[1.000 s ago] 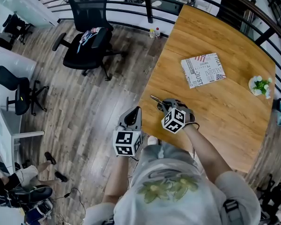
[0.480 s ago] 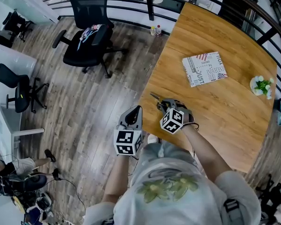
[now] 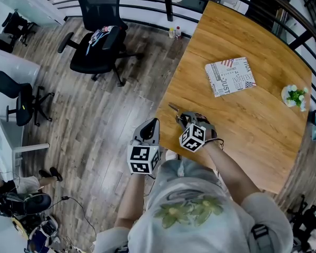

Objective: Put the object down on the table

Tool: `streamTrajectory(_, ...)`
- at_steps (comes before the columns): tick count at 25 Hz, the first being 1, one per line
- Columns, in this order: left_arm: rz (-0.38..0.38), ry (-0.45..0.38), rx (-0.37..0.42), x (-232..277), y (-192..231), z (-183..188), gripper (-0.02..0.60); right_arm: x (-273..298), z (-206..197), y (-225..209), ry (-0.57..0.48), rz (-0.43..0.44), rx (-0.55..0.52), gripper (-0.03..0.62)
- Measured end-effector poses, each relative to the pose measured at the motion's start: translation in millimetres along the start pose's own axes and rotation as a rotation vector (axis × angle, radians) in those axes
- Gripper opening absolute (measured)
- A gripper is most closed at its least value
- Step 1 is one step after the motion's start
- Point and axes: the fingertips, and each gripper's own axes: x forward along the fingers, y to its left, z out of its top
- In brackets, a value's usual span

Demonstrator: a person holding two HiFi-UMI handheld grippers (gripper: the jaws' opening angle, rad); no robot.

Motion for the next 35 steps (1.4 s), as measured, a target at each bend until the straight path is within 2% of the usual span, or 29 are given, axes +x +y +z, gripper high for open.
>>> streamTrajectory(15, 0.009, 0.003, -0.005, -5.0, 2.2, -3.4, 0.012, 3.9, -2.4, 11.7, -0.001, -0.038, -0.039, 0.124)
streamTrajectory(19, 0.009, 0.005, -0.005, -5.8, -0.1, -5.9, 0.012, 3.8, -2.9, 16.3, -0.003, 0.000, 0.007, 0.173)
streamTrajectory(23, 0.007, 0.002, -0.004, -6.2, -1.5, -5.6, 0.014, -0.6, 1.5, 17.4, -0.017, 0.008, 0.027, 0.186)
streamTrajectory(29, -0.004, -0.004, 0.002, -9.3, -5.3, -5.0, 0.014, -20.3, 20.6, 16.2, -0.086, 0.004, 0.088, 0.186)
streamTrajectory(35, -0.021, -0.018, 0.015, -7.8, -13.3, -1.9, 0.014, -51.0, 37.0, 2.9, -0.173, -0.023, 0.154, 0.147)
